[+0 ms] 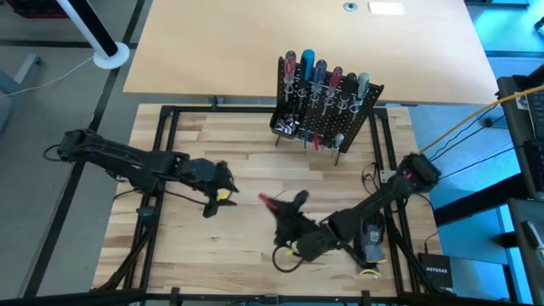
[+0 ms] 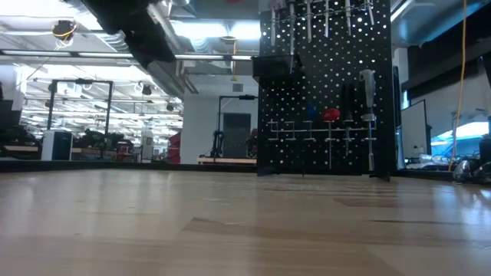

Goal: Hang tools onto peg board
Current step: Hang the red allen wrench on the black pegboard

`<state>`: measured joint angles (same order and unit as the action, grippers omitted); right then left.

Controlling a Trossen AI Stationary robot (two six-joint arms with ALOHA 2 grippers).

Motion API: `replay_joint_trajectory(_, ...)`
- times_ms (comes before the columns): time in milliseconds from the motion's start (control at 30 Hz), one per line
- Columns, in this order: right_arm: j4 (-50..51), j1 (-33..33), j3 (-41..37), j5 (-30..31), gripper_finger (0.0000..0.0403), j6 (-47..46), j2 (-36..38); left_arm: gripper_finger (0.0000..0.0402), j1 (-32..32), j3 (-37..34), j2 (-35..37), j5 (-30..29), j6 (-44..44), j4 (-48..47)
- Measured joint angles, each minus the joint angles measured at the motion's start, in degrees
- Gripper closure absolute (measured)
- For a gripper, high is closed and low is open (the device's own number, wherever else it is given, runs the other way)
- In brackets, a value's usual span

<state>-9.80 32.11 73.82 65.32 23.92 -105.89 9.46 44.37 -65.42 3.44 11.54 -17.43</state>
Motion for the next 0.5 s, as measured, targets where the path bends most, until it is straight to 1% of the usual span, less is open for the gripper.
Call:
replay_joint_trajectory(100,9.3,0.31,-0.08,6.87,0.0339,-11.51,3.28,0.0199,1.42,-2.33,4.26,-6.54,-0.01,0.43)
replay_joint_trajectory(233,23.31,0.21,-1.54,10.65,0.034,-31.28,7.27,0.0201,3.24,-7.52,9.06,-13.52,0.81,3.53)
replay_joint_trajectory(300,29.69,0.09,-2.98,12.72,0.034,-40.61,8.49,0.0199,3.78,-10.97,10.79,-14.94,2.04,7.44)
replay_joint_trajectory(367,34.09,0.1,-5.0,15.44,0.034,-49.98,9.43,0.0199,4.14,-14.7,11.64,-15.03,3.17,13.09)
replay_joint_trajectory(467,38.32,0.12,-8.66,21.68,0.0339,-65.53,10.0,0.0199,4.56,-20.02,11.67,-15.03,4.62,22.18)
replay_joint_trajectory(500,39.18,0.12,-10.03,22.13,0.0338,-70.76,10.0,0.0199,4.56,-21.47,11.42,-15.03,4.92,25.07)
